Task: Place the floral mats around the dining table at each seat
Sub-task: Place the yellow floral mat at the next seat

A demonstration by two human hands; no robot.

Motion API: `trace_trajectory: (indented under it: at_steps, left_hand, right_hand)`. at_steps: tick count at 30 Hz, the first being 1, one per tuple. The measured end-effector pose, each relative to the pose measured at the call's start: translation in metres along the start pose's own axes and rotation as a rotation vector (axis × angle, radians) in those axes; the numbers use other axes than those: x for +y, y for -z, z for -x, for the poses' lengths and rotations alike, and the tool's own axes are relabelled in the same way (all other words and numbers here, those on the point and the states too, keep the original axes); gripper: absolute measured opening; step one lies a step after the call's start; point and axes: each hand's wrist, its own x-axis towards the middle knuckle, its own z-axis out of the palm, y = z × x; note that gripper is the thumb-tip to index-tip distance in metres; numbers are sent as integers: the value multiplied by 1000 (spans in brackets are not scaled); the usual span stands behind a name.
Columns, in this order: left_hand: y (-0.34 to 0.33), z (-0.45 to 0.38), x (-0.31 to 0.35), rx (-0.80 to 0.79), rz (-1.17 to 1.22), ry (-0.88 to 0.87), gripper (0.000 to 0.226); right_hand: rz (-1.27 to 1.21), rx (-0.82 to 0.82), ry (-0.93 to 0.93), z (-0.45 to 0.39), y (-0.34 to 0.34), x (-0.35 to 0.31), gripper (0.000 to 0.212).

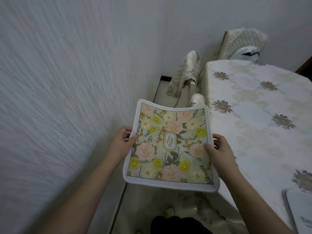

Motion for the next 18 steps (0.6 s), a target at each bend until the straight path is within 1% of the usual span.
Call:
trace_trajectory:
  at_steps: [3, 12, 18]
  left_hand:
    - [-18, -29, 12, -61, -7, -4, 10]
    - [-75, -113, 62, -182, -17, 19, 11]
    - [-102, -155, 91, -228, -69, -16, 9]
  right_hand:
    - [30, 63, -19, -17, 11, 4, 31]
    - [-40, 182, -114, -84, 35, 5, 33]
    - [-97, 231, -109, -114, 56, 0, 32]
